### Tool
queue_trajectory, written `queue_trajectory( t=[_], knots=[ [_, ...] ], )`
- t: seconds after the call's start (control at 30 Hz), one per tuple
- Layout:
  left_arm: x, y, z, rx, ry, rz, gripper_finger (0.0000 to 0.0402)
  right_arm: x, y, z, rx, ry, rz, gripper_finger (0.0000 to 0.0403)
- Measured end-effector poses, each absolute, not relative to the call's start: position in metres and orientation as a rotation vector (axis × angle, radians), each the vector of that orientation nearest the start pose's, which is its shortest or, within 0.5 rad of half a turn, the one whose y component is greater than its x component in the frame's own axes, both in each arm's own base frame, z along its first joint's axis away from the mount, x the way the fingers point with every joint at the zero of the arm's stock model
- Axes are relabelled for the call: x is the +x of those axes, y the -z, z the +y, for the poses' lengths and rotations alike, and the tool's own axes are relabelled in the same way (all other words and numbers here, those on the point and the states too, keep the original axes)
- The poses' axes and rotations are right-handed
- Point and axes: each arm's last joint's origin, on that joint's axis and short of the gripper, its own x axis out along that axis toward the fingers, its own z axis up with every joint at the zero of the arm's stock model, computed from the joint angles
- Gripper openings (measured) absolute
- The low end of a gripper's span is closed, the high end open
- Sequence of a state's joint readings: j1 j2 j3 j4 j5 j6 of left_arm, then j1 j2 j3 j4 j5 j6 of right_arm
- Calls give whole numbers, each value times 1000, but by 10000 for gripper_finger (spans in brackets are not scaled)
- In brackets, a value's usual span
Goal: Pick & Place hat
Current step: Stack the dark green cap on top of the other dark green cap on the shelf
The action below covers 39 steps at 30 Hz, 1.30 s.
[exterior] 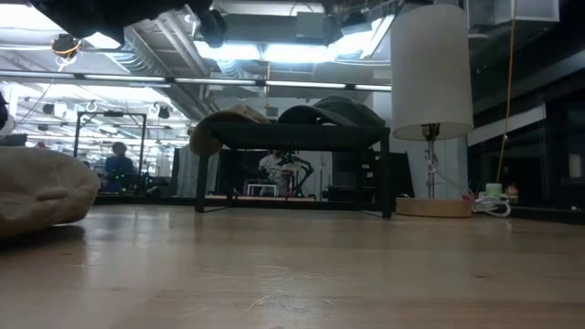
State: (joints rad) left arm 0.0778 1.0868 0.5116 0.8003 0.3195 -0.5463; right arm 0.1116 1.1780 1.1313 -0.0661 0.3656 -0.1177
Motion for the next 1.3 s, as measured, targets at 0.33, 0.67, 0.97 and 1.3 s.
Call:
queue_trajectory(
  t=[0.33, 0.67, 0.97, 1.3],
  knots=[
    [222, -280, 10, -660, 450, -82, 8, 255, -373, 26, -118, -20, 255, 221],
    [220, -279, 47, -699, 349, -106, 8, 242, -363, 26, 17, 8, 366, 207],
    [243, -311, 36, -599, 560, -152, 8, 252, -330, 20, 59, 38, 240, 207],
    [252, -324, 40, -720, 526, -176, 11, 244, -302, 46, -422, 265, 299, 171]
  ],
)
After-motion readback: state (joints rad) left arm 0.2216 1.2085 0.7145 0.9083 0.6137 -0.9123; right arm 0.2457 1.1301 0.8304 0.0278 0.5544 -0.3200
